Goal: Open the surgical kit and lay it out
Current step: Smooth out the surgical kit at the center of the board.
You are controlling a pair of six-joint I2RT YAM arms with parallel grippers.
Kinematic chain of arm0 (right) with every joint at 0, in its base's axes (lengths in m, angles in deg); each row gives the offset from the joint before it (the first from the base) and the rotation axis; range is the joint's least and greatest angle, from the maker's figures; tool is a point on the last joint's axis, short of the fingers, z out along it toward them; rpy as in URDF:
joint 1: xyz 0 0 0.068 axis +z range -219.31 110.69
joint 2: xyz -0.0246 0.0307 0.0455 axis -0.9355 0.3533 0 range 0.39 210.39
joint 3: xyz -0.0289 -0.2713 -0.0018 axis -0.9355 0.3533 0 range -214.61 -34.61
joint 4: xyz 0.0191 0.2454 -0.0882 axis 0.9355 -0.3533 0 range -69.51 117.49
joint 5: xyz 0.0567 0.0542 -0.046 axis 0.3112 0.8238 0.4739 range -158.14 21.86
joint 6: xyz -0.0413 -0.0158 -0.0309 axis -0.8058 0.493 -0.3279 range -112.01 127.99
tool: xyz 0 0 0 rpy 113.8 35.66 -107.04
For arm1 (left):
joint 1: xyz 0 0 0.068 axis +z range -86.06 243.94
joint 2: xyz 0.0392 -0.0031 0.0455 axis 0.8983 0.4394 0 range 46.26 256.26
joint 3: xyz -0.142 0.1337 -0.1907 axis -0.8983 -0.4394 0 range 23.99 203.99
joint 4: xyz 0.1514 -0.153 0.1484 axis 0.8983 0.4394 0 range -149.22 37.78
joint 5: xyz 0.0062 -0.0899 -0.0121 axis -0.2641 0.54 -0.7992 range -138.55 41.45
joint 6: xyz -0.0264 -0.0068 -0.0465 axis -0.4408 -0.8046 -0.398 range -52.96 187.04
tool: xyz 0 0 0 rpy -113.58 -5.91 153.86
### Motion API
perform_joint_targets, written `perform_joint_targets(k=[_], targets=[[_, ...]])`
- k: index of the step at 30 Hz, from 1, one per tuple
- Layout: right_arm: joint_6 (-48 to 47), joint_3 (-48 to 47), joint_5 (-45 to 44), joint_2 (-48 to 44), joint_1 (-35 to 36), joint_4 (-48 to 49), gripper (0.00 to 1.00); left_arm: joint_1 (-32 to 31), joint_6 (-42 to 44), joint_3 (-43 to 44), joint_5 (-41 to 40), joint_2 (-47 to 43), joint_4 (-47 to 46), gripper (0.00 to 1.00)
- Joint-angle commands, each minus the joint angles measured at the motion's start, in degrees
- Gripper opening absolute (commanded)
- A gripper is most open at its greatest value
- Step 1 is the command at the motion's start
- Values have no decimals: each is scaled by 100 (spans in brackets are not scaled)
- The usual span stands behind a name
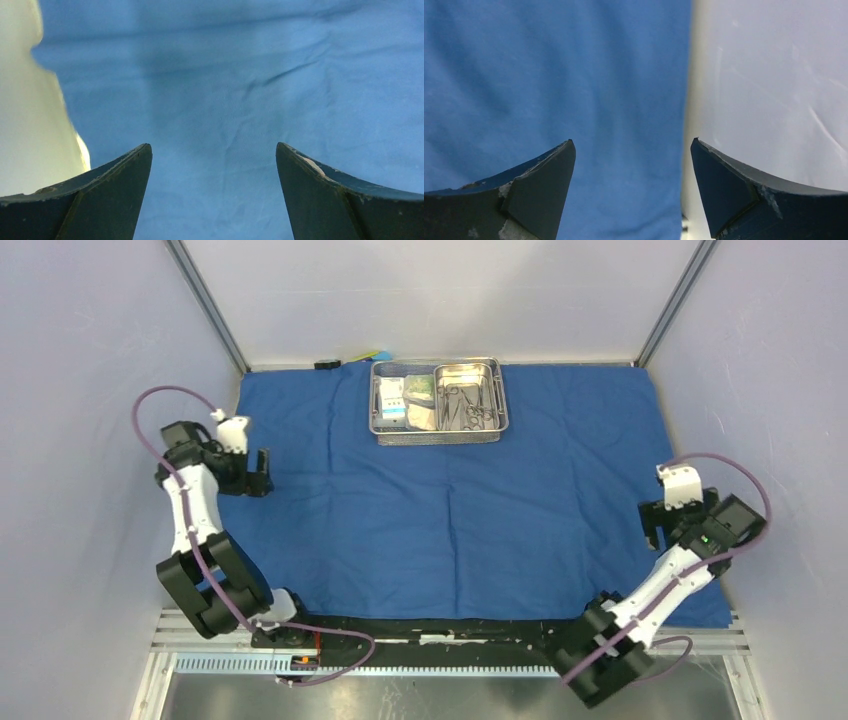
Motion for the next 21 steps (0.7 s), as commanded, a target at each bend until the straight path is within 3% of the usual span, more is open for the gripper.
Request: perform_joint_targets(k=[1,5,9,14,21], targets=[[857,126,-880,292,1210,647,94,1105,409,577,504,304,1077,100],[1298,410,-1647,483,2502,1290,94,2000,851,479,566,261,1372,100],[1575,422,-1994,791,3401,1729,94,2252,1489,125,259,-44,1664,99],[1725,368,-1963,1051,3980,2006,94,2224,2338,-642,595,-727,1714,98],[1808,488,-2268,1314,4374,2221,94,2160,3089,-1183,-673,-291,1806,100]])
